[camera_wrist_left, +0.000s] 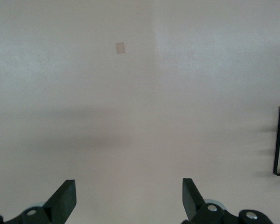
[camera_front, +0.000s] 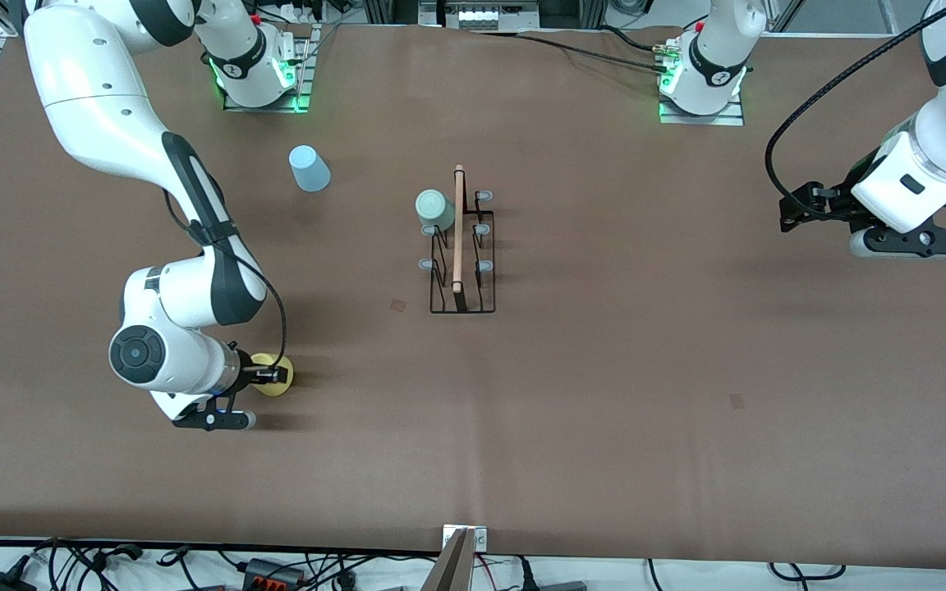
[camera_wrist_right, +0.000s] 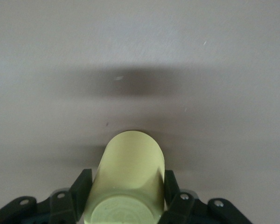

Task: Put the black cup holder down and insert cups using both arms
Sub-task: 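Grasp the yellow cup with the right gripper and lift it, then carry the yellow cup with the right gripper to the rack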

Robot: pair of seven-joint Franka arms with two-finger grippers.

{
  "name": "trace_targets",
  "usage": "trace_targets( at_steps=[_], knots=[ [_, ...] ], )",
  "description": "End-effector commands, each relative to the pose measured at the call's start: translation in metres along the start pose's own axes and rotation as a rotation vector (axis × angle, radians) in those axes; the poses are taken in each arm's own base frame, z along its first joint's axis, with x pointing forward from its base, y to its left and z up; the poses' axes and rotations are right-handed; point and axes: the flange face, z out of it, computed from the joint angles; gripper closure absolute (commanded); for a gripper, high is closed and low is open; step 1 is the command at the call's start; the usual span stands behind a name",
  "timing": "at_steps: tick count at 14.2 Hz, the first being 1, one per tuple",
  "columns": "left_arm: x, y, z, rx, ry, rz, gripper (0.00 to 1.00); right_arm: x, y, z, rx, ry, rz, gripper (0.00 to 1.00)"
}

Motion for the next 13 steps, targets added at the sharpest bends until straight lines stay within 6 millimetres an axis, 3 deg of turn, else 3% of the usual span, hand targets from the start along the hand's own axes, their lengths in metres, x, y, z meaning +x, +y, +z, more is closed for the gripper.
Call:
trace_targets(
  at_steps=[1, 3, 6, 10, 13],
  knots=[
    [-0.007, 0.001, -0.002, -0.015, -0.002, 0.006, 0.0, -0.017, -0.027, -0.049, 0.001, -0.028, -0.049, 0.77],
    [-0.007, -0.003, -0.002, -0.017, -0.003, 0.0, 0.0, -0.039, -0.07, -0.094, 0.036, -0.033, -0.099, 0.77],
    [-0.006, -0.002, -0.002, -0.02, -0.004, 0.001, 0.0, -0.08, -0.137, -0.142, 0.081, -0.051, -0.11, 0.77],
    [-0.006, -0.002, -0.002, -0.02, -0.004, 0.005, 0.0, -0.123, -0.207, -0.154, 0.114, -0.095, -0.082, 0.77],
    [-0.006, -0.002, -0.002, -0.021, -0.004, 0.012, 0.0, -0.155, -0.262, -0.143, 0.078, -0.091, -0.112, 0.77]
  ],
)
